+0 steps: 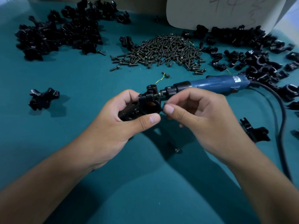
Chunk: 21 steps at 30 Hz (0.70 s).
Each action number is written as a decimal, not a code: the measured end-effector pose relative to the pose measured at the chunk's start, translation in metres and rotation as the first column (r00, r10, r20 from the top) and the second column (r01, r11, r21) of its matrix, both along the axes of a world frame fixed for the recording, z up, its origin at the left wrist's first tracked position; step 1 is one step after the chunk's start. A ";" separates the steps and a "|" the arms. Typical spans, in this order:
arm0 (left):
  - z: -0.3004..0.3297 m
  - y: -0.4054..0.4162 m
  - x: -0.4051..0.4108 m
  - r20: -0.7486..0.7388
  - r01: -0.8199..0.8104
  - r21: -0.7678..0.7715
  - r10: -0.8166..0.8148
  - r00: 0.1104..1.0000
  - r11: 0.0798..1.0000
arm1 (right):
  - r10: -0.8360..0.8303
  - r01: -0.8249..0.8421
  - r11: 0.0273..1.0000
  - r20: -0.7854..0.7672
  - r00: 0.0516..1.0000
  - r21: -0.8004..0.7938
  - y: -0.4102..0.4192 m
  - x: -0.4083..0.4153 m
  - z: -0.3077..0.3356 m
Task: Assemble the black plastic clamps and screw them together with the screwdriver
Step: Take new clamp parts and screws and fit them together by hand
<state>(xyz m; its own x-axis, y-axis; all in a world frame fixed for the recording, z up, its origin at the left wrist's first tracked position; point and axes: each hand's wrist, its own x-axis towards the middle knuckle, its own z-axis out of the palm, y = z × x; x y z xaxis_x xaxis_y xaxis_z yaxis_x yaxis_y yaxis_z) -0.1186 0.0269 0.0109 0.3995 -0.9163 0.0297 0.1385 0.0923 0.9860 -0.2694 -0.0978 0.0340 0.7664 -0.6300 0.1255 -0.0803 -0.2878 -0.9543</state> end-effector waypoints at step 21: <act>0.002 0.003 0.002 0.090 -0.015 0.047 0.011 0.996 0.999 | 0.012 -0.013 0.997 0.002 1.000 0.082 0.001 0.001 -0.002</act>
